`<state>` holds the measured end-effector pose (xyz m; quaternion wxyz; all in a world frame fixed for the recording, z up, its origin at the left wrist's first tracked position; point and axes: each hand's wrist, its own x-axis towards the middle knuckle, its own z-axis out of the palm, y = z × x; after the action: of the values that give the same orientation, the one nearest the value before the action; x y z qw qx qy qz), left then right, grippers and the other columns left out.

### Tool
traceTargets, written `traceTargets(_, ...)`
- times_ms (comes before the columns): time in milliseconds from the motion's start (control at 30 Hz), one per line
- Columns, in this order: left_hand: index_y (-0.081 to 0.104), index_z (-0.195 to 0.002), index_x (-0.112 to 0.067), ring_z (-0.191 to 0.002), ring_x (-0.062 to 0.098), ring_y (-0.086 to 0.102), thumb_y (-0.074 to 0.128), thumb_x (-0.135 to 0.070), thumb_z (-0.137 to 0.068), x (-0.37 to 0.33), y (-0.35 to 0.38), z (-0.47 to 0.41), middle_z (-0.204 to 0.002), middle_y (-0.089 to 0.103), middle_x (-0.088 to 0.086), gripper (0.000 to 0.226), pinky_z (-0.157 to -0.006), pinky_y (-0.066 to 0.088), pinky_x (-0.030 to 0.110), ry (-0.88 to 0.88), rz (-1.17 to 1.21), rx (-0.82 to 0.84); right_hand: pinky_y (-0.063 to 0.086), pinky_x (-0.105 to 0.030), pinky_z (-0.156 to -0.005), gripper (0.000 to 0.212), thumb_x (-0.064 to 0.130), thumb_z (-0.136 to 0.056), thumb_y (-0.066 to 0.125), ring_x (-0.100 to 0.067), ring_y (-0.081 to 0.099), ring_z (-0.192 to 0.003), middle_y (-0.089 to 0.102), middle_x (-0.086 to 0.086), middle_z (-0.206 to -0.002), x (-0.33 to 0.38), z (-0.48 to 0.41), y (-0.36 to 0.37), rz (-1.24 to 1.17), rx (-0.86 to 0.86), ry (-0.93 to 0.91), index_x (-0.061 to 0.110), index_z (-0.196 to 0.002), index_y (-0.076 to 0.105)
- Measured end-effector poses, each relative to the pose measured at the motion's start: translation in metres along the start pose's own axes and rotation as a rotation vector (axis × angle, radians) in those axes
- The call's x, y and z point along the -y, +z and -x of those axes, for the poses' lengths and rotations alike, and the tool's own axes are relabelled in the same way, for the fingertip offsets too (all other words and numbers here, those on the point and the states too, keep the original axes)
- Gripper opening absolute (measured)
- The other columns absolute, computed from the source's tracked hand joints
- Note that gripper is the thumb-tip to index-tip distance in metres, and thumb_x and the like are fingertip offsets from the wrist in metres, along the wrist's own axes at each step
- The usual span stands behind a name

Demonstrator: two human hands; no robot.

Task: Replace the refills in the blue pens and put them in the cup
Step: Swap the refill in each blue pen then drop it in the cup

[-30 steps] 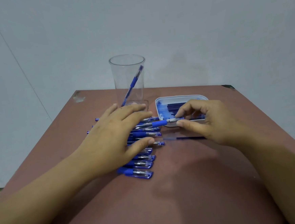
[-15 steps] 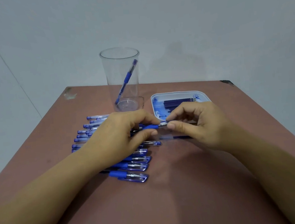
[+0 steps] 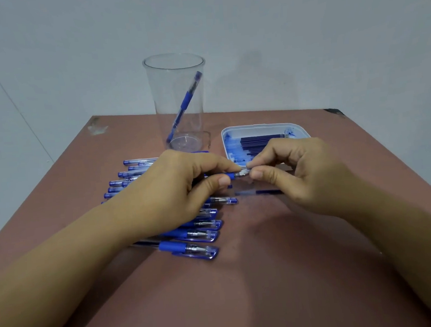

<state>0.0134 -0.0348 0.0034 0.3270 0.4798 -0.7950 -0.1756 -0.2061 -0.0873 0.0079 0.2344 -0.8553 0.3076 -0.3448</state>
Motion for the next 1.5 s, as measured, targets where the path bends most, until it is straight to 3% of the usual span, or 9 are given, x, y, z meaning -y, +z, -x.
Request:
traceTargets(133, 0.069, -0.118, -0.030, -0.086, -0.004, 0.067, 0.057, -0.020, -0.095, 0.000, 0.000, -0.001, -0.087, 0.072, -0.017, 0.028, -0.076, 0.049, 0.010, -0.020, 0.052, 0.029, 0.049, -0.015, -0.069, 0.008, 0.025, -0.084, 0.064, -0.007, 0.066, -0.078, 0.069, 0.013, -0.085, -0.001, 0.001, -0.001, 0.032, -0.004, -0.033, 0.033, -0.081, 0.063)
traceTargets(333, 0.068, -0.117, -0.036, -0.081, 0.015, 0.068, 0.054, -0.026, -0.096, 0.000, 0.000, -0.002, -0.086, 0.072, -0.008, 0.027, -0.075, 0.053, 0.030, -0.040, 0.090, 0.071, 0.045, -0.009, -0.066, 0.002, 0.022, -0.085, 0.064, -0.003, 0.064, -0.075, 0.068, 0.012, -0.077, 0.001, 0.002, -0.003, 0.060, 0.014, -0.052, 0.022, -0.084, 0.066)
traceTargets(533, 0.070, -0.105, -0.039, -0.047, 0.008, 0.048, 0.064, -0.036, -0.086, 0.003, 0.002, 0.000, -0.058, 0.059, -0.013, 0.019, -0.050, 0.035, 0.008, 0.030, 0.019, -0.035, 0.057, -0.037, -0.070, 0.014, 0.034, -0.075, 0.070, -0.017, 0.067, -0.068, 0.070, 0.004, -0.074, 0.003, 0.000, 0.001, -0.173, 0.056, 0.133, 0.022, -0.082, 0.068)
traceTargets(667, 0.072, -0.103, -0.025, -0.056, -0.007, 0.054, 0.071, -0.024, -0.084, 0.001, 0.004, 0.000, -0.066, 0.057, -0.031, 0.018, -0.055, 0.035, 0.001, 0.112, -0.064, -0.120, 0.056, -0.040, -0.076, 0.022, 0.034, -0.070, 0.071, -0.027, 0.066, -0.072, 0.072, -0.004, -0.078, 0.003, -0.002, 0.003, -0.283, 0.068, 0.196, 0.022, -0.088, 0.070)
traceTargets(800, 0.070, -0.108, -0.021, -0.073, -0.016, 0.053, 0.071, -0.017, -0.089, 0.005, 0.005, -0.003, -0.087, 0.064, -0.021, 0.020, -0.068, 0.036, 0.001, 0.191, -0.174, -0.123, 0.055, -0.048, -0.074, 0.017, 0.033, -0.073, 0.070, -0.035, 0.066, -0.079, 0.071, -0.011, -0.083, 0.001, -0.002, 0.004, -0.288, 0.054, 0.177, 0.026, -0.089, 0.070)
traceTargets(1067, 0.064, -0.124, -0.034, -0.076, 0.001, 0.067, 0.056, -0.029, -0.096, 0.012, 0.002, 0.003, -0.095, 0.072, -0.017, 0.030, -0.069, 0.049, 0.010, 0.167, -0.095, -0.141, 0.050, -0.026, -0.067, 0.021, 0.012, -0.078, 0.077, -0.015, 0.061, -0.066, 0.070, 0.006, -0.075, -0.006, -0.003, -0.010, -0.172, -0.062, 0.146, 0.030, -0.082, 0.068)
traceTargets(1167, 0.064, -0.123, -0.032, -0.083, -0.006, 0.066, 0.058, -0.027, -0.094, 0.013, 0.000, 0.002, -0.100, 0.068, -0.026, 0.030, -0.072, 0.046, 0.005, 0.167, -0.108, -0.149, 0.045, -0.012, -0.063, 0.022, 0.003, -0.079, 0.073, 0.001, 0.059, -0.061, 0.068, 0.017, -0.067, -0.002, -0.003, -0.009, -0.230, 0.001, 0.160, 0.025, -0.083, 0.068)
traceTargets(1300, 0.068, -0.116, -0.032, -0.057, -0.004, 0.052, 0.065, -0.033, -0.088, 0.012, -0.003, 0.002, -0.069, 0.057, -0.034, 0.027, -0.058, 0.037, 0.003, 0.126, -0.155, -0.187, 0.042, -0.008, -0.063, 0.020, 0.007, -0.079, 0.074, 0.004, 0.057, -0.061, 0.065, 0.023, -0.065, 0.000, -0.004, -0.008, -0.194, 0.003, 0.147, 0.025, -0.085, 0.068)
traceTargets(1500, 0.071, -0.098, -0.038, -0.064, 0.005, 0.056, 0.073, -0.043, -0.081, 0.013, -0.006, 0.003, -0.075, 0.051, -0.051, 0.018, -0.057, 0.040, 0.007, 0.091, -0.190, -0.206, 0.051, -0.017, -0.073, 0.013, 0.018, -0.080, 0.076, -0.009, 0.066, -0.077, 0.072, 0.005, -0.081, -0.001, -0.001, -0.016, -0.057, 0.184, 0.187, 0.027, -0.087, 0.070)
